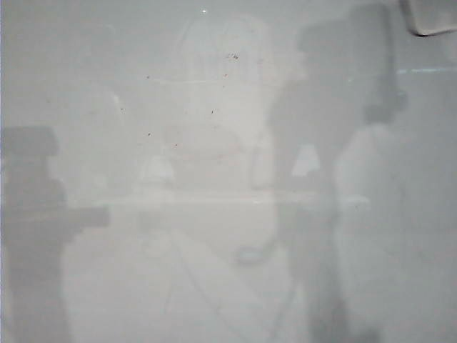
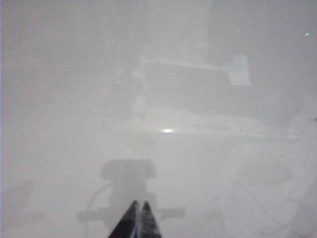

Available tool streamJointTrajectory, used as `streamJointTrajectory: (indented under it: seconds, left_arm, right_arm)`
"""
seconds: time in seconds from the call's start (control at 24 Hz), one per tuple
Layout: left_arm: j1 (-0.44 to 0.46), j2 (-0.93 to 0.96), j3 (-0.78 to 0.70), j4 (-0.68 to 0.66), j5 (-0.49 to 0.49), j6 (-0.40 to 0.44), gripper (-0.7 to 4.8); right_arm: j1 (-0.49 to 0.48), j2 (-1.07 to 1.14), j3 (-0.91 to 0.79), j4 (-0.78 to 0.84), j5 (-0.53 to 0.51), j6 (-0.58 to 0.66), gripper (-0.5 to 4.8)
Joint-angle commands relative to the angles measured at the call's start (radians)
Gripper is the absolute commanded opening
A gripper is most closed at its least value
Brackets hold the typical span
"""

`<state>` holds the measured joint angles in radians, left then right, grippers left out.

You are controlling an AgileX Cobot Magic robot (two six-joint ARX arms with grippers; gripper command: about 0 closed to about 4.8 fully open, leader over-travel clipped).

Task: Grab the whiteboard eraser that is attached to the surface of the whiteboard and use it to clean the writing on the whiteboard.

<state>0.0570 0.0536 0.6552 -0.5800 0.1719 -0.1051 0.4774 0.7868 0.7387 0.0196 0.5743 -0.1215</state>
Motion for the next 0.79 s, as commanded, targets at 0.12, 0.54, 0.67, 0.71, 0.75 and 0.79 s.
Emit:
streamJointTrajectory:
  seconds: [0.12, 0.54, 0.67, 0.71, 0.75, 0.79]
  left_arm:
    - [0.001, 0.002, 0.002, 0.014, -0.003, 0.000, -0.05]
    - [0.001, 0.002, 0.002, 0.013, -0.003, -0.007, -0.05]
    - [0.002, 0.002, 0.002, 0.013, -0.003, -0.007, -0.05]
    - [0.002, 0.002, 0.002, 0.013, -0.003, -0.007, -0.05]
    - [0.002, 0.002, 0.002, 0.013, -0.003, -0.007, -0.05]
    - [0.002, 0.002, 0.002, 0.013, -0.003, -0.007, -0.05]
  right_arm:
    - [-0.218, -0.087, -0.109, 0.107, -0.240, 0.025, 1.58]
    - [-0.525, 0.134, -0.199, 0.481, -0.520, 0.093, 1.58]
    - [-0.526, 0.211, -0.199, 0.584, -0.542, 0.091, 1.58]
    - [-0.526, 0.223, -0.198, 0.595, -0.558, 0.091, 1.58]
    - [-0.526, 0.233, -0.198, 0.606, -0.582, 0.091, 1.58]
    - [-0.526, 0.241, -0.198, 0.613, -0.597, 0.091, 1.58]
